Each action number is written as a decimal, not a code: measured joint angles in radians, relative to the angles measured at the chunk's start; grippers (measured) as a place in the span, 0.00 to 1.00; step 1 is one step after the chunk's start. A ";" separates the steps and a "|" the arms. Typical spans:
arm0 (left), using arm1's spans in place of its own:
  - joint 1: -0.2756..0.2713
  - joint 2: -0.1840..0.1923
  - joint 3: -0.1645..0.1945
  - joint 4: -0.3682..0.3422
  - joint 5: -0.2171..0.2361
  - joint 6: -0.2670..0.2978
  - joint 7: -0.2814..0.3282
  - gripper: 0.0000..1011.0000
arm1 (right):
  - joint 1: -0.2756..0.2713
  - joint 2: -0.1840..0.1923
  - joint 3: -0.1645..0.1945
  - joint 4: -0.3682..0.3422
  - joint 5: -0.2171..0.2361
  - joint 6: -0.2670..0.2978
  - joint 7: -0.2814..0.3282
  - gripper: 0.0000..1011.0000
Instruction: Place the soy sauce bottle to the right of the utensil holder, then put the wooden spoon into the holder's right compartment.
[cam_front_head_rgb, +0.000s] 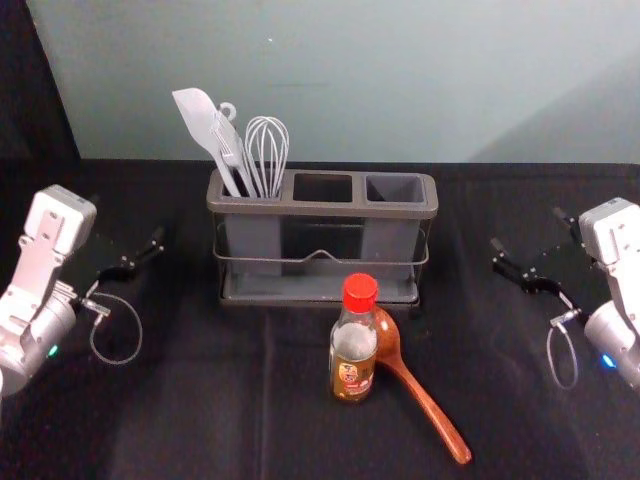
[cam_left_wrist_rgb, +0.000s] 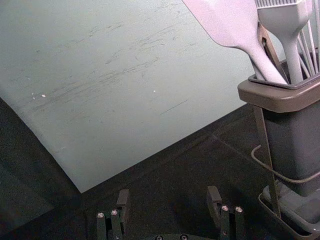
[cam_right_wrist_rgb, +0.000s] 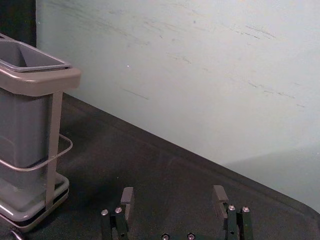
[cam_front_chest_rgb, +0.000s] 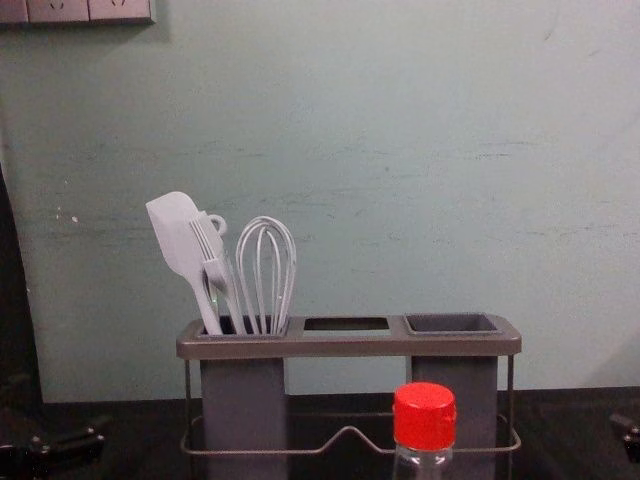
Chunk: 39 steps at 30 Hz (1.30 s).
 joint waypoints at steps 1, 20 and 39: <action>0.000 0.000 0.000 0.000 0.000 0.000 0.000 0.99 | 0.000 0.000 0.000 0.000 0.000 0.000 0.000 0.99; 0.000 0.000 0.000 0.000 0.000 0.000 0.000 0.99 | 0.000 0.000 0.000 0.000 0.000 0.000 0.000 0.99; 0.000 0.000 0.000 0.000 0.000 0.000 0.000 0.99 | -0.284 0.071 0.105 -0.279 0.021 -0.038 -0.052 0.99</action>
